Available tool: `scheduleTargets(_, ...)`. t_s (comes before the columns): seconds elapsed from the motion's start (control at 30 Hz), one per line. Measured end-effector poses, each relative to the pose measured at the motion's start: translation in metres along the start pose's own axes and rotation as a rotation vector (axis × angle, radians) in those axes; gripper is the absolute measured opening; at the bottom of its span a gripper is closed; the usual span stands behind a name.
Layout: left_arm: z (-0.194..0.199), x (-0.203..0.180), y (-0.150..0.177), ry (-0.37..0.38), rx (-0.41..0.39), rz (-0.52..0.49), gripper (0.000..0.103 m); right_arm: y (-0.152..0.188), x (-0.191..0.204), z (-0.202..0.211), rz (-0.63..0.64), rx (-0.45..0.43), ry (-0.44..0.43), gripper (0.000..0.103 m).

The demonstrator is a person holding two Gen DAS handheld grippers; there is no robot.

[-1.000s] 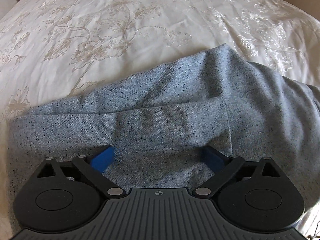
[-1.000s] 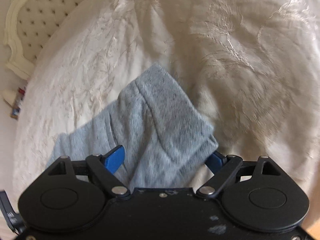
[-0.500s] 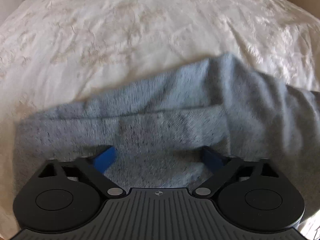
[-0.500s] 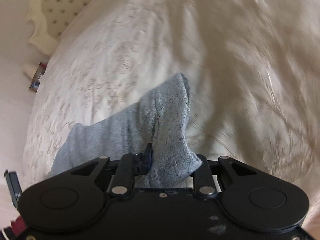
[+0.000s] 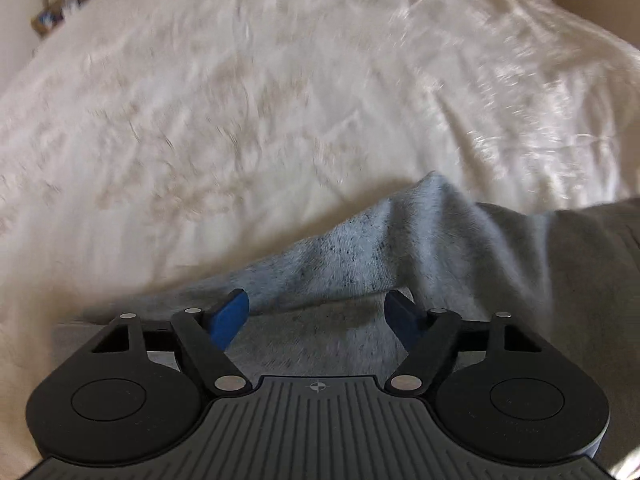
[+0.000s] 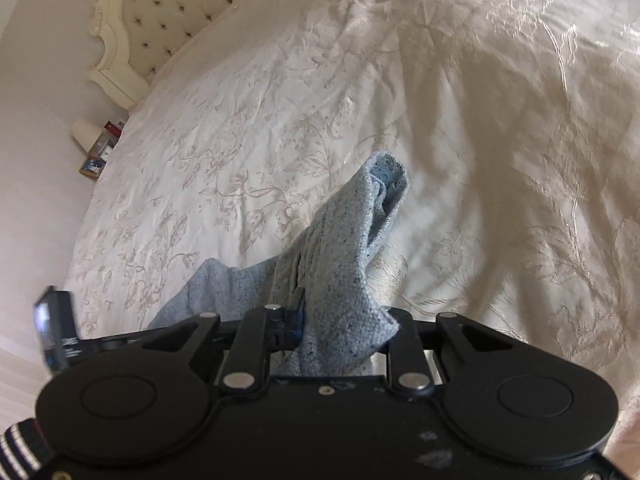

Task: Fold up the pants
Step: 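Grasp the sweatpants end with the right tool and lift it, then fold the lifted end over the bundle with the right tool and release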

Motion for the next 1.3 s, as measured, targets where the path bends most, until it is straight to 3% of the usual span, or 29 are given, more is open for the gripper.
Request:
scheduleTargets(0.07, 0.021, -0.001, 0.013, 0.036, -0.028, -0.013, 0.074, 0.001, 0.007, 0.005, 0.005, -0.017, 0.011, 0.022)
scheduleTargets(0.17, 0.033, -0.012, 0.044, 0.123, 0.001, -0.101, 0.074, 0.004, 0.024, 0.014, 0.022, -0.044, 0.042, 0.022)
scheduleTargets(0.27, 0.012, -0.02, 0.078, 0.272, 0.166, -0.154, 0.074, 0.005, 0.041, 0.02, 0.03, -0.069, 0.076, 0.022)
scheduleTargets(0.4, 0.035, 0.001, 0.072, 0.298, 0.074, -0.124, 0.072, 0.007, 0.08, 0.03, 0.081, -0.092, 0.086, 0.021)
scheduleTargets(0.53, 0.06, 0.057, 0.054, 0.246, -0.049, -0.057, 0.072, 0.012, 0.143, 0.039, 0.14, -0.116, 0.025, 0.021)
scheduleTargets(0.73, 0.072, 0.17, 0.047, 0.119, -0.078, 0.126, 0.072, 0.056, 0.268, 0.035, 0.269, -0.098, -0.153, 0.021)
scheduleTargets(0.87, 0.077, 0.235, 0.06, 0.025, -0.061, 0.199, 0.072, 0.12, 0.343, 0.002, 0.377, -0.021, -0.266, 0.021)
scheduleTargets(0.97, 0.08, 0.266, 0.068, -0.027, -0.042, 0.211, 0.072, 0.192, 0.387, -0.044, 0.518, 0.067, -0.272, 0.021)
scheduleTargets(1.07, 0.083, 0.289, 0.073, -0.055, -0.031, 0.215, 0.072, 0.255, 0.41, -0.079, 0.694, 0.148, -0.226, 0.024)
scheduleTargets(1.13, 0.081, 0.296, 0.072, -0.056, -0.03, 0.221, 0.072, 0.279, 0.414, -0.092, 0.746, 0.209, -0.23, 0.031)
scheduleTargets(1.2, 0.08, 0.299, 0.072, -0.044, -0.035, 0.227, 0.072, 0.282, 0.416, -0.09, 0.747, 0.247, -0.296, 0.046)
scheduleTargets(1.3, 0.081, 0.295, 0.063, -0.011, -0.058, 0.222, 0.072, 0.266, 0.417, -0.069, 0.682, 0.276, -0.417, 0.049)
Point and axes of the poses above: each gripper's, at about its wrist camera, not at the fingertips, and z roughly against the way its jaws point, x to its left, y to its underside, the point moved 1 cm from there along -z, roughly the way its jaws point, and after that the axes turned 12 degrees about -x, right-handed, at the moved point
